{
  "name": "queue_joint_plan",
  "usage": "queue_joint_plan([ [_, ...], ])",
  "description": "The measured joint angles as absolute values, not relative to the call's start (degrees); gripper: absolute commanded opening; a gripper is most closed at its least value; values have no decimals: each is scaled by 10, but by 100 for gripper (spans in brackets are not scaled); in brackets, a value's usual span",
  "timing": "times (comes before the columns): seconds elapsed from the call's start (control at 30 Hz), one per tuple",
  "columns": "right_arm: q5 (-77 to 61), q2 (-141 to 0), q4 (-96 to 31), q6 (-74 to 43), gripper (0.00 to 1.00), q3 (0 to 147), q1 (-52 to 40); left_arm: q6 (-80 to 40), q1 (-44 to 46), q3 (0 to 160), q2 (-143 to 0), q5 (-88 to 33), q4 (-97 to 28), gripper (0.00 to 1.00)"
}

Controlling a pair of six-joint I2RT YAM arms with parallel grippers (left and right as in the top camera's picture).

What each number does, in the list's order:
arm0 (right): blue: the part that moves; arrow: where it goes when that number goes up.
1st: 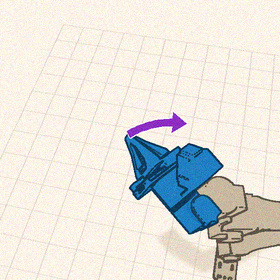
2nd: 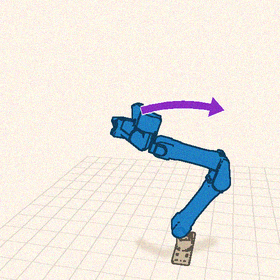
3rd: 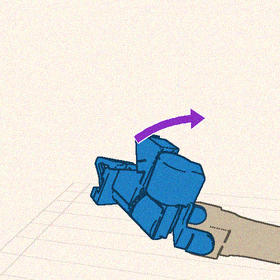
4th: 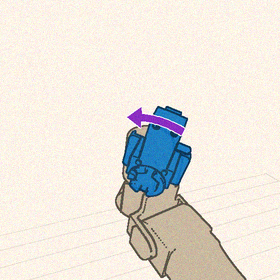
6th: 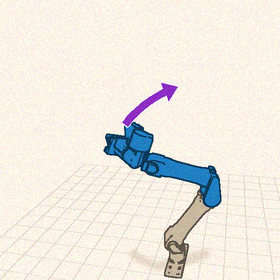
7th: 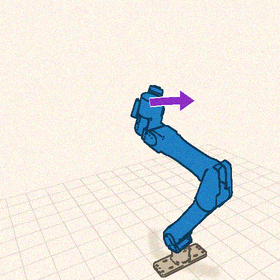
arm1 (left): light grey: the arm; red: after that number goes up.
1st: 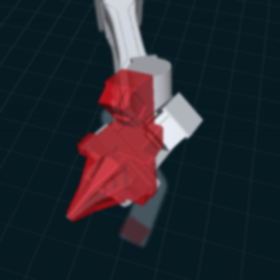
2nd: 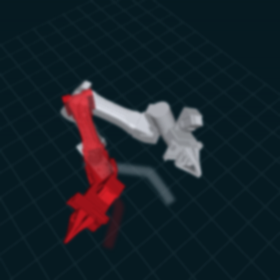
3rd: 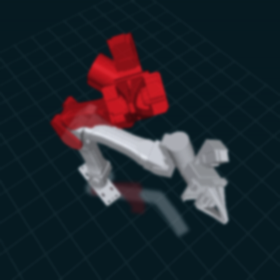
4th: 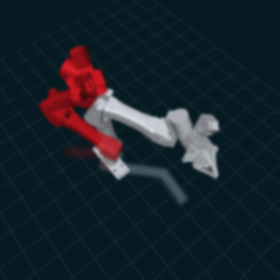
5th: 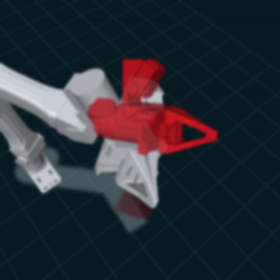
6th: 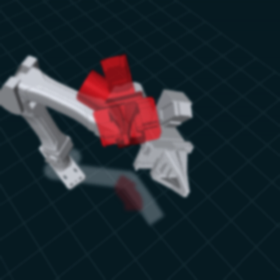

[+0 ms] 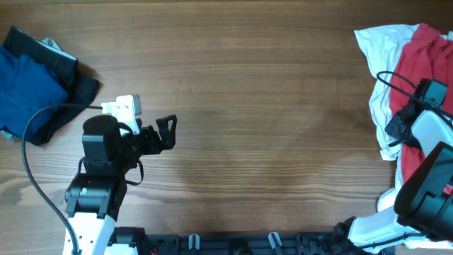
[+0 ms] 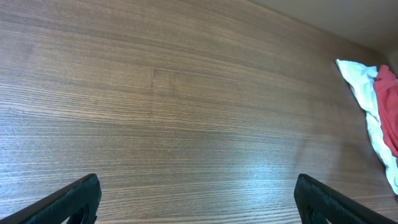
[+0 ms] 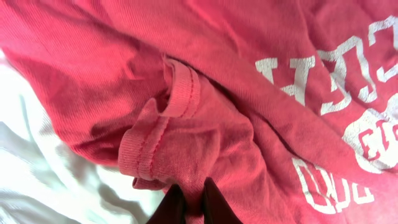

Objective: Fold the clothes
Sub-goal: 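Reach the right gripper into the red t-shirt and grasp its sleeve, then drag the red t-shirt leftward toward the table center with the right gripper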

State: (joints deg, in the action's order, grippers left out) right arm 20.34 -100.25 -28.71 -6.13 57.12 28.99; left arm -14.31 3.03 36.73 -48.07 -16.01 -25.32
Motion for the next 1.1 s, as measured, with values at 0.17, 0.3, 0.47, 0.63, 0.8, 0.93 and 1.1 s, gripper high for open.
queue_joint_plan([
  [0.17,193,-999,-298,-61,7,588,290,-143,30,367,-481,-160,-253,100],
  [0.3,180,-978,-305,-62,4,600,290,-143,30,367,-481,-160,-253,100],
  [0.47,135,-927,-319,-62,4,605,290,-143,30,367,-481,-160,-253,100],
  [0.63,43,-834,-331,-58,4,605,284,-143,30,367,-481,-160,-253,100],
  [0.8,-35,-669,-353,-39,4,605,219,-143,30,367,-481,-160,-253,100],
  [0.93,-94,-544,-362,-24,4,608,139,-143,30,367,-481,-160,-253,100],
  [1.1,-156,-438,-341,-24,4,609,36,-143,30,367,-481,-160,-253,100],
])
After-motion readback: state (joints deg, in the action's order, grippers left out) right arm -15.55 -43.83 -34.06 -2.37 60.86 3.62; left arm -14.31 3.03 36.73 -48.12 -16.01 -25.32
